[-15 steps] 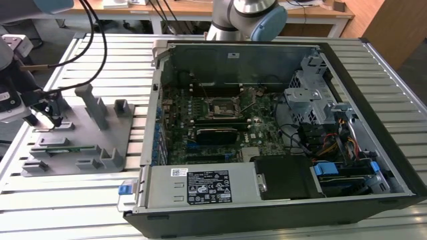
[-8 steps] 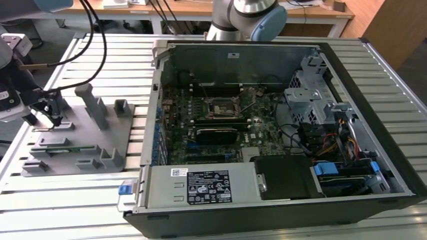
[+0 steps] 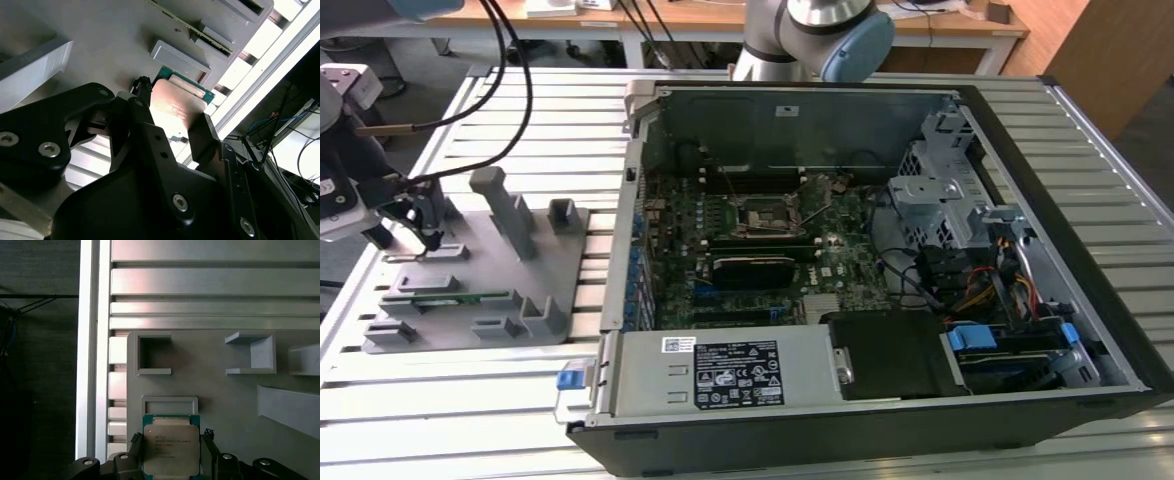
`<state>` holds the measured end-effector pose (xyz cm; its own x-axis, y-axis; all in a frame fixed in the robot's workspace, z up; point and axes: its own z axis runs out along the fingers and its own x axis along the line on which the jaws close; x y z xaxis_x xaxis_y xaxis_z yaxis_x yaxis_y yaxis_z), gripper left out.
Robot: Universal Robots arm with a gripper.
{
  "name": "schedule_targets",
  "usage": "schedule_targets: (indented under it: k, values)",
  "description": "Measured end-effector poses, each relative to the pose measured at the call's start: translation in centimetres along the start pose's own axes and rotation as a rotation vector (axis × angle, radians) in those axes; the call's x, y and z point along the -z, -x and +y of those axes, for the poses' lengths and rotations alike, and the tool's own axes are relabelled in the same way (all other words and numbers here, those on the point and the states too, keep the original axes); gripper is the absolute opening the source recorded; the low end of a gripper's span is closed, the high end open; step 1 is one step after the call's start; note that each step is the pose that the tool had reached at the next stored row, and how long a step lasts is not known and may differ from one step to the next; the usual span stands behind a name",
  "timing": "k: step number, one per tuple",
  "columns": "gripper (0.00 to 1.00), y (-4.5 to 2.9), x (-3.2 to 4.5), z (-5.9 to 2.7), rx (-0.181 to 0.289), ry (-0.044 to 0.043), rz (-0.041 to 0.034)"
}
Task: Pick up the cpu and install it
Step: 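Pick up the cpu and move it towards the insertion slot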
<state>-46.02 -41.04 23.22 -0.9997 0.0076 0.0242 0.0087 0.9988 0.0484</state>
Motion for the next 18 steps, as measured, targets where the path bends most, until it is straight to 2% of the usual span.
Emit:
schedule_targets:
  k: [18]
  values:
    - [0.54, -0.04, 0.45, 0.02, 0.000, 0.0000, 0.0000]
